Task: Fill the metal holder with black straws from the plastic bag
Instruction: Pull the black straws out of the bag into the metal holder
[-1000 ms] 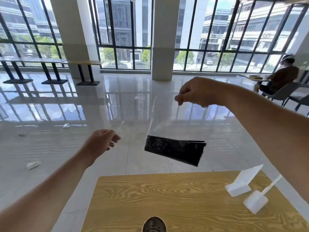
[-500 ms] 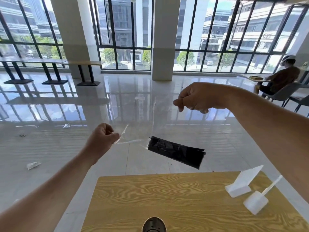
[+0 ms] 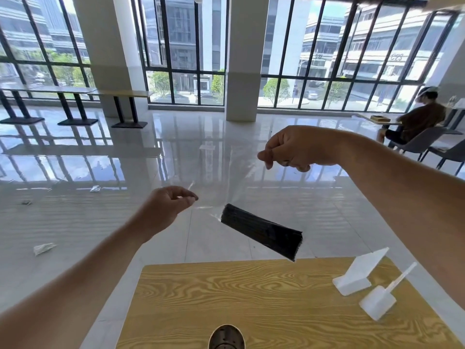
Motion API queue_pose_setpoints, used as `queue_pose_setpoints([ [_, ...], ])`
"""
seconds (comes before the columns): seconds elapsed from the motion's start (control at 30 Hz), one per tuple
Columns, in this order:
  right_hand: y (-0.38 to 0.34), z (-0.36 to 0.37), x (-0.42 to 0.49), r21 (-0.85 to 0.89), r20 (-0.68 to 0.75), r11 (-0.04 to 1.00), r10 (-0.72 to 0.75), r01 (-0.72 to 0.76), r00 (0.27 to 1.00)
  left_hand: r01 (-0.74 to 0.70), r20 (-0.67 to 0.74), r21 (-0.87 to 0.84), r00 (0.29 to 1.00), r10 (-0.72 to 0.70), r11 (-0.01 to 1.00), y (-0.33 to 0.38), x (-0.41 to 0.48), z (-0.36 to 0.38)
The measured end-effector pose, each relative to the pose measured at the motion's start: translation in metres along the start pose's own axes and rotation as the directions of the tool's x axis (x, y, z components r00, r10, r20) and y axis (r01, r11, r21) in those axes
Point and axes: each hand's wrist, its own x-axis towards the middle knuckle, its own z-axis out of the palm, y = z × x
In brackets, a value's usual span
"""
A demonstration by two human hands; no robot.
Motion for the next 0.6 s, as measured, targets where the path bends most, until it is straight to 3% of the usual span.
queue_pose_setpoints([
  [0.17,0.026,0.001,-0.002,-0.119,-0.138,0.986,0.103,-0.12,0.985,-0.097,-0.03,-0.234,0.995,0.093,0.967,0.042,0.004,-0.024],
  [0.43,0.038,0.004,-0.006,-0.077,-0.19,0.994,0.061,-0.077,0.98,-0.246,-0.012,-0.021,0.969,0.246,0.969,0.071,0.008,-0.039],
  [0.53,0.032,0.001,-0.006,-0.007,-0.197,0.999,0.033,-0.036,0.98,-0.206,0.113,-0.09,0.97,0.216,0.974,0.071,0.005,-0.044],
  [0.6,0.027,0.001,-0.004,0.014,-0.202,1.0,0.019,-0.016,0.979,-0.163,0.114,-0.067,0.979,0.17,0.984,0.064,0.005,-0.041],
])
